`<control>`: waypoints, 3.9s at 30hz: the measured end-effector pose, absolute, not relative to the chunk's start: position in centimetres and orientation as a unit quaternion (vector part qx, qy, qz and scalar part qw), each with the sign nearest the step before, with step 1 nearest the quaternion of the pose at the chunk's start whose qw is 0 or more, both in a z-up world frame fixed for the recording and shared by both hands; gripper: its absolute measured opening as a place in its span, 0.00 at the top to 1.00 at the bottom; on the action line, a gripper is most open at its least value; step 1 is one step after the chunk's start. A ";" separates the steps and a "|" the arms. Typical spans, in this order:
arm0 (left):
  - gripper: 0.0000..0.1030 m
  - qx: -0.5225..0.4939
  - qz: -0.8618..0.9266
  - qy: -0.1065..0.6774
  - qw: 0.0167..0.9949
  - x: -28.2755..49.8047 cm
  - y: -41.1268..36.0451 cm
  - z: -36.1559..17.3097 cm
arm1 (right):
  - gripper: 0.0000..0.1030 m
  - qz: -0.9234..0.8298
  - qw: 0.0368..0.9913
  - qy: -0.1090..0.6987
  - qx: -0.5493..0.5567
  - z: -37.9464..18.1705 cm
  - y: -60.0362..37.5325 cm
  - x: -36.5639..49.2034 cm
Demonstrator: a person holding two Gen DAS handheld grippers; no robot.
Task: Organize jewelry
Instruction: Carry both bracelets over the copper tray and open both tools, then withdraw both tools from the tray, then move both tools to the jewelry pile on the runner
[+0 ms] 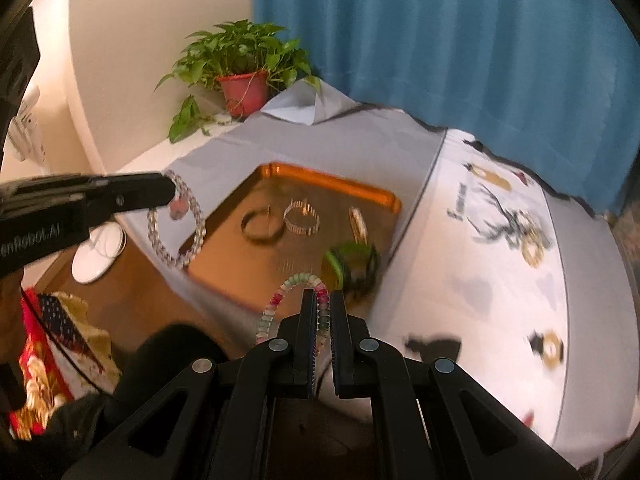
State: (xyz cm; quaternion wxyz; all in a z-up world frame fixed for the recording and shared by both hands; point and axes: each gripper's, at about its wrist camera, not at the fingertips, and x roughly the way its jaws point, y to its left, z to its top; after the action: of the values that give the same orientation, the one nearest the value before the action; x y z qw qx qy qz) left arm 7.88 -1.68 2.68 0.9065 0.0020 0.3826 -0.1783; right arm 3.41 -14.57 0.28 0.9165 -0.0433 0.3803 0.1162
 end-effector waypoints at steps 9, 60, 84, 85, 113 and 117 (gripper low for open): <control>0.95 0.012 -0.157 0.398 0.904 16.1 -2.7 -0.2 | 0.94 0.133 0.914 0.382 -0.023 -1.4 -14.6 13.2; 0.04 0.070 -0.081 0.362 0.926 -6.5 -2.3 2.8 | 0.36 0.044 0.942 0.333 -0.016 2.1 -15.4 -10.5; 0.04 0.092 -0.095 0.352 0.927 -7.8 -3.6 3.7 | 0.35 0.032 0.944 0.328 -0.006 2.9 -16.5 -12.1; 0.04 0.096 -0.096 0.354 0.925 -7.6 -3.9 3.6 | 0.35 0.031 0.944 0.328 -0.004 2.9 -16.6 -12.0; 0.04 0.084 -0.219 0.421 0.876 21.5 -26.1 -0.7 | 0.32 -0.128 0.901 0.397 0.115 -7.5 -45.2 14.7; 0.04 0.100 -0.236 0.434 0.864 27.3 -30.8 -3.2 | 0.32 -0.113 0.896 0.414 0.115 -9.9 -46.7 19.7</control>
State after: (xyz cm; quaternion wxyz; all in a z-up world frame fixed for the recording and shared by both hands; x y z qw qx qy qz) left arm 27.27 -30.80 -3.17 0.8638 0.0999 0.4337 -0.2362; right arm 19.72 -46.70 -9.88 0.8959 0.1146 0.4139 -0.1132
